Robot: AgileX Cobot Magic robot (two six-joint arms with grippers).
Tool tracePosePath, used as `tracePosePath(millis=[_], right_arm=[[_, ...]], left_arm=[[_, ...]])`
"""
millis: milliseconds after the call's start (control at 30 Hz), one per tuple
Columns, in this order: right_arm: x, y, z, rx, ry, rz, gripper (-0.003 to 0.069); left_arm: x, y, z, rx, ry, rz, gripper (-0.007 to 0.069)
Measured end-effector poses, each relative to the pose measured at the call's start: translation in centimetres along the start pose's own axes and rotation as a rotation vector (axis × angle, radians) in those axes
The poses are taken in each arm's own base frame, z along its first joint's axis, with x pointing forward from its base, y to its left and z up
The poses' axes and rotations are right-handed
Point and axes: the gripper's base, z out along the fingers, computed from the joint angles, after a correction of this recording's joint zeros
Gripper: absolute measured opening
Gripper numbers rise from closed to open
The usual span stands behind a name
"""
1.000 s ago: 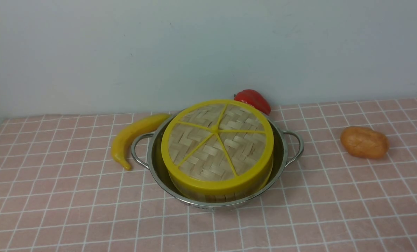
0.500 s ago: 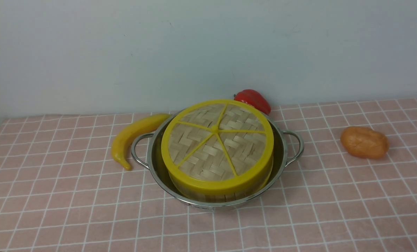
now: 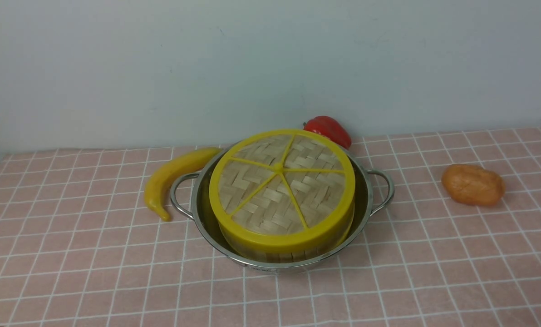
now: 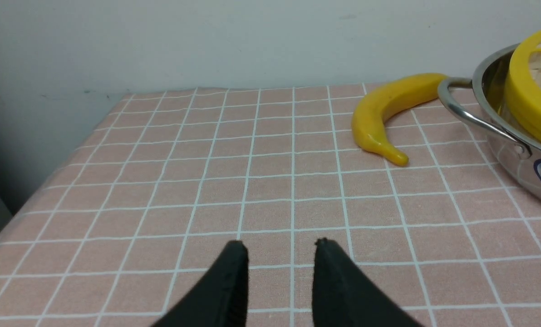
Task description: Place the steamer in the pot on the pink tablecloth, and put the lid on the steamer.
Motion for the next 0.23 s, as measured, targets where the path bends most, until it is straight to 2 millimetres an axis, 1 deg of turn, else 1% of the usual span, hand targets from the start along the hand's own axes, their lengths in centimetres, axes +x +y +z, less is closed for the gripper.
tracePosePath(millis=[233], right_arm=[[0.0,0.0,0.0,0.0,0.0,0.0,0.024]], left_arm=[[0.0,0.0,0.0,0.0,0.0,0.0,0.0212]])
